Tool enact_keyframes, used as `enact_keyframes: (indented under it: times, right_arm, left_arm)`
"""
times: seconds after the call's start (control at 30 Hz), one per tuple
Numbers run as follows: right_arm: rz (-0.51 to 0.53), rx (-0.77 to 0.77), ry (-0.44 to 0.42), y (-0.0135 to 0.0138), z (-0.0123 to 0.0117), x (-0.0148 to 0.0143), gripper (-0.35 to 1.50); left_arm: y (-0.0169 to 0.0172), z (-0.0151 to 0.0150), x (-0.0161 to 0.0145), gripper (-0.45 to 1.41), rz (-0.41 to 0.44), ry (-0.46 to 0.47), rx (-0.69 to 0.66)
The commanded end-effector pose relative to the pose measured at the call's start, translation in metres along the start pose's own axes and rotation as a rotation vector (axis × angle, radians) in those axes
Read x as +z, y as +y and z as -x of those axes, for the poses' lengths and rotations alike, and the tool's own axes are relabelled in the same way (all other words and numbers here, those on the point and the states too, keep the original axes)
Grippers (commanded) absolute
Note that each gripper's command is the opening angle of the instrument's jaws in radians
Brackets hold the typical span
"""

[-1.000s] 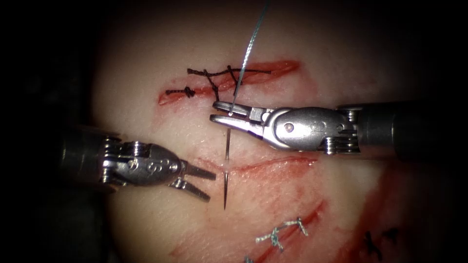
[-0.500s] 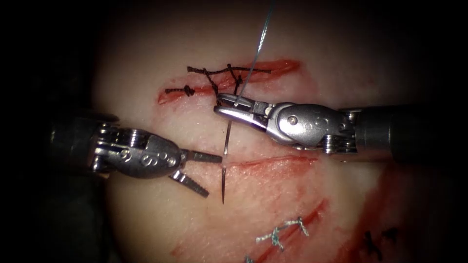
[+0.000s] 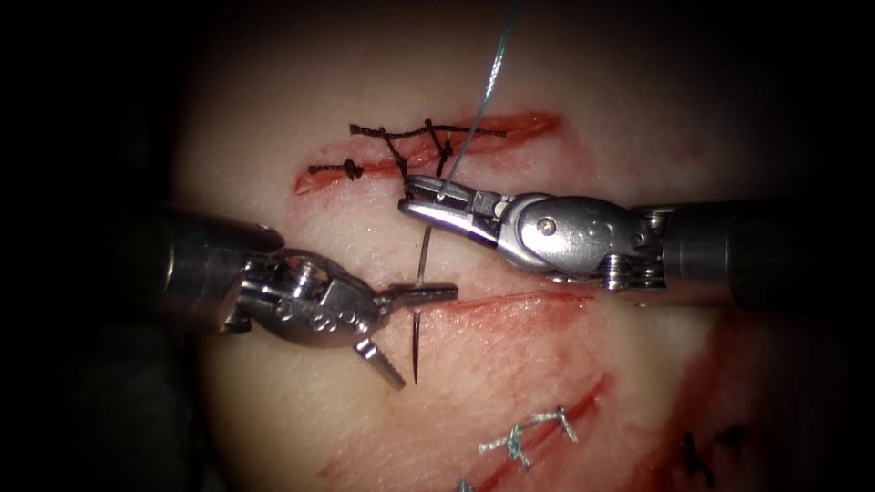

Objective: Wound Closure

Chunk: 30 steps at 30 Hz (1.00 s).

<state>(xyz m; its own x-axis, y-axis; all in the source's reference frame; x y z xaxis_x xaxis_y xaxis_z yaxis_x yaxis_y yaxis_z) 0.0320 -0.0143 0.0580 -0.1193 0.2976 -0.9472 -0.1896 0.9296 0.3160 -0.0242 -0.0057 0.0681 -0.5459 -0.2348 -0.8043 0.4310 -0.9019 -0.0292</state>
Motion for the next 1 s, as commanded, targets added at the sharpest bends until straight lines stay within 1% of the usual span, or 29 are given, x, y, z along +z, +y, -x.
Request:
enact_keyframes:
  times: [0.03,0.07,0.1,0.13,0.17,0.2,0.23,0.27,0.3,0.33,0.37,0.4,0.47,0.5,0.53,0.57,0.6,0.63,0.67,0.7,0.8,0.87,0.9,0.93,0.97,1.0]
  right_arm:
    - [0.000,0.000,0.002,0.0000,0.0003,0.0009,-0.35]
    - [0.000,0.000,0.002,0.0000,0.0003,0.0009,-0.35]
    - [0.000,0.000,0.002,0.0000,0.0003,0.0009,-0.35]
    - [0.000,0.000,0.002,0.0000,0.0002,0.0009,-0.35]
    - [0.000,0.001,0.002,0.0000,0.0002,0.0009,-0.35]
    - [0.000,-0.022,0.003,0.0000,0.0001,0.0009,-0.35]
    - [0.000,-0.022,0.003,0.0000,0.0001,0.0009,-0.35]
    - [0.000,-0.069,0.004,0.0000,0.0000,0.0010,-0.35]
    - [-0.002,-0.233,0.008,-0.0002,-0.0002,0.0012,0.81]
    - [-0.001,-0.268,0.009,-0.0002,-0.0002,0.0013,1.05]
    - [-0.001,-0.290,0.010,-0.0002,-0.0004,0.0015,1.13]
    - [0.000,-0.300,0.010,-0.0003,-0.0006,0.0015,1.13]
    - [0.001,-0.343,0.011,-0.0003,-0.0011,0.0017,1.10]
    - [0.001,-0.343,0.011,-0.0003,-0.0011,0.0017,1.10]
    - [0.001,-0.353,0.012,-0.0004,-0.0012,0.0018,1.10]
    - [0.008,-0.376,0.011,-0.0004,-0.0014,0.0018,1.10]
    - [0.008,-0.376,0.011,-0.0004,-0.0014,0.0018,1.10]
    - [0.014,-0.376,0.009,-0.0004,-0.0015,0.0018,1.10]
    - [0.026,-0.376,0.006,-0.0004,-0.0015,0.0017,1.11]
    - [0.026,-0.376,0.006,-0.0004,-0.0015,0.0017,1.11]
    - [0.048,-0.379,0.001,-0.0004,-0.0017,0.0015,1.11]
    - [0.062,-0.381,-0.003,-0.0004,-0.0017,0.0014,1.08]
    - [0.073,-0.383,-0.005,-0.0005,-0.0018,0.0013,1.01]
    - [0.078,-0.360,-0.006,-0.0005,-0.0018,0.0013,0.78]
    - [0.078,-0.360,-0.006,-0.0005,-0.0018,0.0013,0.78]
    - [0.078,-0.301,-0.004,-0.0007,-0.0019,0.0011,-0.16]
  left_arm:
    - [0.0001,0.0001,0.0007,-0.03,0.003,-0.006,0.000]
    - [0.0003,0.0001,0.0007,-0.10,0.013,-0.011,0.001]
    - [0.0004,0.0000,0.0006,-0.10,0.024,-0.008,-0.029]
    - [0.0005,-0.0001,0.0004,-0.16,0.033,-0.002,-0.058]
    - [0.0004,-0.0004,0.0002,-0.45,0.035,0.002,-0.137]
    - [0.0003,-0.0007,-0.0001,-0.45,0.034,0.021,-0.232]
    - [0.0003,-0.0007,-0.0001,-0.45,0.034,0.021,-0.232]
    - [0.0002,-0.0008,-0.0001,-0.45,0.030,0.040,-0.273]
    - [-0.0002,-0.0008,-0.0003,-0.45,0.016,0.176,-0.454]
    - [-0.0003,-0.0007,-0.0004,-0.45,0.011,0.222,-0.491]
    - [-0.0003,-0.0007,-0.0004,-0.45,0.014,0.260,-0.534]
    - [-0.0003,-0.0006,-0.0004,-0.45,0.016,0.300,-0.582]
    - [-0.0001,-0.0007,-0.0005,-0.45,0.040,0.400,-0.729]
    - [-0.0001,-0.0007,-0.0005,-0.45,0.040,0.400,-0.729]
    - [0.0000,-0.0007,-0.0005,-0.45,0.052,0.439,-0.788]
    - [0.0002,-0.0007,-0.0006,-0.45,0.073,0.503,-0.878]
    - [0.0002,-0.0007,-0.0006,-0.45,0.073,0.503,-0.878]
    - [0.0002,-0.0006,-0.0006,-0.45,0.078,0.519,-0.905]
    - [0.0002,-0.0006,-0.0008,-0.45,0.087,0.559,-0.967]
    - [0.0002,-0.0006,-0.0008,-0.45,0.087,0.559,-0.967]
    - [0.0001,-0.0007,-0.0014,-0.45,0.101,0.657,-1.088]
    - [-0.0001,-0.0009,-0.0022,-0.45,0.118,0.740,-1.203]
    - [-0.0005,-0.0013,-0.0034,-0.45,0.168,0.838,-1.396]
    - [-0.0009,-0.0015,-0.0041,-0.45,0.192,0.884,-1.483]
    - [-0.0009,-0.0015,-0.0041,-0.45,0.192,0.884,-1.483]
    - [-0.0019,-0.0020,-0.0057,-0.45,0.214,0.966,-1.586]
